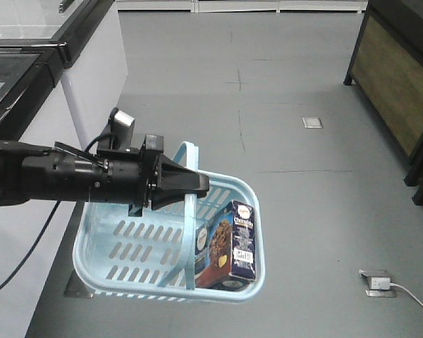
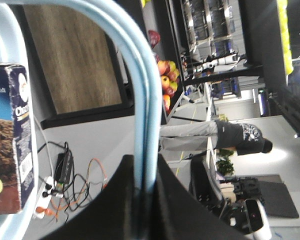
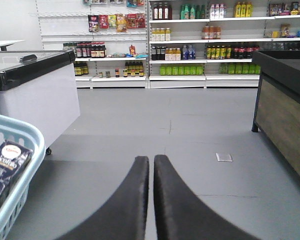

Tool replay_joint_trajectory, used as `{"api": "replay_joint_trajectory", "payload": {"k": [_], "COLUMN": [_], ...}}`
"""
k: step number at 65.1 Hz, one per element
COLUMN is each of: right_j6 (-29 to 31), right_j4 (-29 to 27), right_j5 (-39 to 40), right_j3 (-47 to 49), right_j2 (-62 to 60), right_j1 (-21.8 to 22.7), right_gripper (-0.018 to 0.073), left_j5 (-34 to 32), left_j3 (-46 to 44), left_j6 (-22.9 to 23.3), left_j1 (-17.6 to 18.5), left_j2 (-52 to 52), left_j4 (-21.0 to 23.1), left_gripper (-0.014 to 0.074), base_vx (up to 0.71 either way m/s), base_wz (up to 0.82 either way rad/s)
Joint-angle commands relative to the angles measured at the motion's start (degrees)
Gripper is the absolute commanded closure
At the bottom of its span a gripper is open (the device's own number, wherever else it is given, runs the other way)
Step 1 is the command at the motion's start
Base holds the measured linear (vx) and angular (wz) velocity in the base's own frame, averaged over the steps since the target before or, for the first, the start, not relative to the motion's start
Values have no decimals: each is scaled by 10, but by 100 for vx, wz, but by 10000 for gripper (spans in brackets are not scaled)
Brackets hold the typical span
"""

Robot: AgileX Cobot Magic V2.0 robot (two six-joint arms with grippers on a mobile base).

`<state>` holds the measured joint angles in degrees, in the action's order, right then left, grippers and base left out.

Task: Left arm holds basket, right arm returns cookies
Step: 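Hold the basket in the left gripper while driving toward the shelves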

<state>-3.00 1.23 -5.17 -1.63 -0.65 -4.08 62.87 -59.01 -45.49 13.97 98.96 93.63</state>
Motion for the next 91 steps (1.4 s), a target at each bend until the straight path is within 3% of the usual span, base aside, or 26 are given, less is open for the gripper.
{"api": "replay_joint_trajectory", "payload": {"k": [1,20,37,91], "right_j6": [-1,-1,-1,-1], "right_j4": [2,2,2,2], "right_j5": [42,42,42,42], "right_j3": [-10,-10,-10,-10], "right_j2": [-8,-8,-8,-7], "right_j1": [1,1,1,1], "right_gripper": [570,570,570,570], "left_j5": [30,11,-5,-4], "left_j3": [0,9,9,10], "left_j6": [-23,-31,-28,-27], "left_j1": [16,67,65,66], "left_j2": [-34,-43,-85,-85], "left_j4": [86,86,86,80], "left_gripper": [602,602,602,602], "base_vx": [0,0,0,0], "base_wz": [0,0,0,0]}}
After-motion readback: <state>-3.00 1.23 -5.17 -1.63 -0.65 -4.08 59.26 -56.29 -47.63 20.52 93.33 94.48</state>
